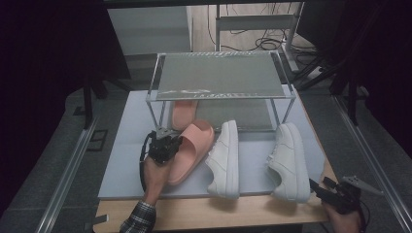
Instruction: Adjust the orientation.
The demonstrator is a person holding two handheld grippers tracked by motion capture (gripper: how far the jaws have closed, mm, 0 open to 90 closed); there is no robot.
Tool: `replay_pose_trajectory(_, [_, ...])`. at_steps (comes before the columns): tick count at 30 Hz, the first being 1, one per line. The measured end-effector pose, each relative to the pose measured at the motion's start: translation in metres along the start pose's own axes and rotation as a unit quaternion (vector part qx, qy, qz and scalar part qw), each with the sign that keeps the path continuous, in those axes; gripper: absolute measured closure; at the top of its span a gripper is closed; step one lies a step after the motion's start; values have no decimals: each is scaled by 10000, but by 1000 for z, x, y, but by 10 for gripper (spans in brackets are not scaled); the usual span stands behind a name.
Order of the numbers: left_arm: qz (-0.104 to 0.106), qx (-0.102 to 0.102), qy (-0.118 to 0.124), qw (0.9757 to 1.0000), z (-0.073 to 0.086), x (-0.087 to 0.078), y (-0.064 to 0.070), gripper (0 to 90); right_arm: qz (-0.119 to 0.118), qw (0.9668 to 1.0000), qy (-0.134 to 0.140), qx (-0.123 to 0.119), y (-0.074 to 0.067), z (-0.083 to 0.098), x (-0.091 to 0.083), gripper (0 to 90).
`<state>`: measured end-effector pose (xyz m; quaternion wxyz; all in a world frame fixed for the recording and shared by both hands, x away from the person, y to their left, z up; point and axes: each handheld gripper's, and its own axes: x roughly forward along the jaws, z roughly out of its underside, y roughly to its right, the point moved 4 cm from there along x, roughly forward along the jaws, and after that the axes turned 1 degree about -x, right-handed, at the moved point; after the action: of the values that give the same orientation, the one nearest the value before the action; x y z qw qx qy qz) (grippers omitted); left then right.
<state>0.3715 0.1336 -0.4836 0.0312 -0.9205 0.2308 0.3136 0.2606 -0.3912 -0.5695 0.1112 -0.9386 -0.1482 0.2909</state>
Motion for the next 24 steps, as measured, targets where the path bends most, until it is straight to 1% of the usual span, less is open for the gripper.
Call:
replay_pose_trajectory(1, [-20,-32,27,10000,-5,3,0,837,0,10000,0,-1,0,0,0,241])
replay_pose_trajectory(3, [-28,-69,41,10000,-8,5,0,837,0,10000,2,-6,0,0,0,241])
replay_pose_trajectory(4, [-48,-67,46,10000,-10,6,0,836,-3,10000,1,3,0,0,0,241])
replay_pose_trajectory(5, [-114,-89,89,9999,-15,10,0,835,-7,10000,2,6,0,0,0,241])
replay_pose_trajectory(7, [-138,-118,110,9998,-17,12,1,834,-7,10000,2,7,0,0,0,241])
replay_pose_trajectory(10, [-153,-178,170,9996,-24,19,1,833,-9,10000,3,8,0,0,0,241])
replay_pose_trajectory(11, [-167,-229,206,9994,-27,24,2,833,-13,10000,4,11,0,0,0,241])
replay_pose_trajectory(12, [-167,-229,206,9994,-27,24,2,832,-13,10000,4,11,0,0,0,241])
replay_pose_trajectory(14, [-197,-240,229,9993,-31,30,4,831,-28,10000,-6,14,0,0,0,241])
replay_pose_trajectory(21, [-274,-436,357,9980,-40,50,9,828,-37,10000,4,26,1,0,0,241])
replay_pose_trajectory(24, [-344,-498,398,9974,-44,58,11,829,-43,10000,2,30,1,0,0,241])
